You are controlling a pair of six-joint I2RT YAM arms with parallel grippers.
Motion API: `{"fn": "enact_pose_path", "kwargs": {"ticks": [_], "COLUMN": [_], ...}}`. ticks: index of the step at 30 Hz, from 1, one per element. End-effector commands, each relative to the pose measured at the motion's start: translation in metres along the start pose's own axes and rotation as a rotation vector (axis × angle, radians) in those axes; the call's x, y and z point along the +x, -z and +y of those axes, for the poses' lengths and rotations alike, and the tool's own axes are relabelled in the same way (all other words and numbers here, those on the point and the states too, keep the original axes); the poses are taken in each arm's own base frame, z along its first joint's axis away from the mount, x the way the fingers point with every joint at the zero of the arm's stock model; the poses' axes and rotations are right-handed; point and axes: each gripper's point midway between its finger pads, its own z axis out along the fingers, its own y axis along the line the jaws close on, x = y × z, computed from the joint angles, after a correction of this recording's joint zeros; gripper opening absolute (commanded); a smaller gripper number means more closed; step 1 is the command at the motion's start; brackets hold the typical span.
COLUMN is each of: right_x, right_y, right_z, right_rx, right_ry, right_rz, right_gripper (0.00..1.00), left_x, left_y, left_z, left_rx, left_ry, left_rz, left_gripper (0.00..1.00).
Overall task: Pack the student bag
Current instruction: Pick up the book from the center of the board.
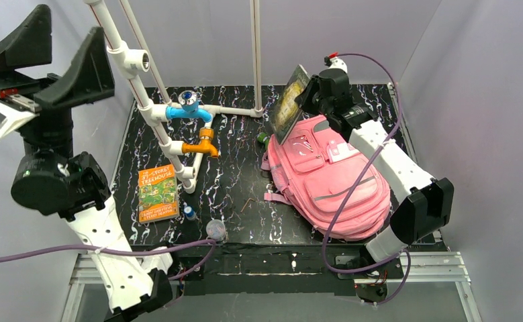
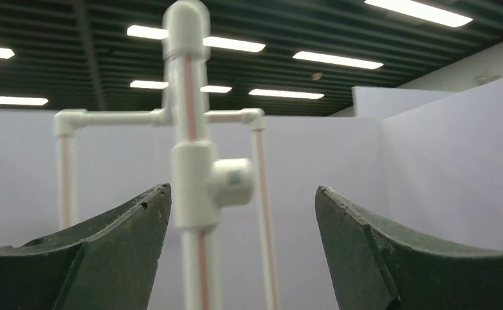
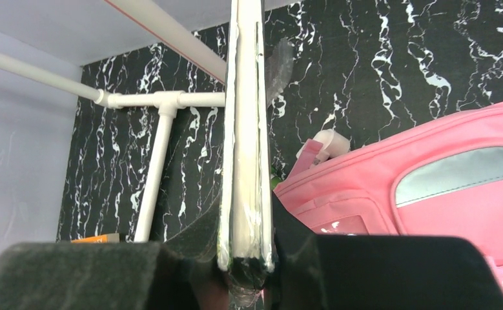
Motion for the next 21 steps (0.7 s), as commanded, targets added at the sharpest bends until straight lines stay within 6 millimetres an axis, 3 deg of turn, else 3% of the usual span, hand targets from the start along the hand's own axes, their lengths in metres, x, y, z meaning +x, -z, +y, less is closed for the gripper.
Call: {"fn": "enact_pose_path", "kwargs": {"ticks": [1, 5, 8, 11, 15, 16, 21], "right_x": [-0.078, -0.087, -0.096, -0.104, -0.105, -0.108, -0.123], "right_y": [0.045, 0.057, 0.071, 0.091, 0.119, 0.129, 0.203], "right_z": [0.038, 0.036, 0.032, 0.027, 0.013, 0.003, -0.057], "right_rx": [-0.159, -0.157, -0.125, -0.097, -0.038, 0.007, 0.286], "right_ry": [-0.061, -0.061, -0.038, -0.019, 0.010, 0.022, 0.121], "right_rz": [-0.206, -0.222, -0.237, -0.252, -0.257, -0.273, -0.362], "right_gripper": [0.01, 0.01, 0.01, 0.01, 0.01, 0.01, 0.01], "left_x": [-0.049, -0.055, -0.039, -0.002, 0.064, 0.072, 0.116], "left_y": [0.003, 0.019, 0.024, 0.022, 0.034, 0.045, 0.080], "left_z": [-0.092, -0.129, -0.133, -0.145, -0.198, -0.220, -0.280], "left_rx": [0.354, 0.521, 0.568, 0.630, 0.765, 0.809, 0.853], "left_ry": [0.022, 0.124, 0.346, 0.606, 0.704, 0.702, 0.632], "left_rz": [-0.069, -0.033, 0.007, 0.085, 0.283, 0.319, 0.437], "left_gripper": [0.81, 0.86, 0.91, 0.92, 0.96, 0.97, 0.96]}}
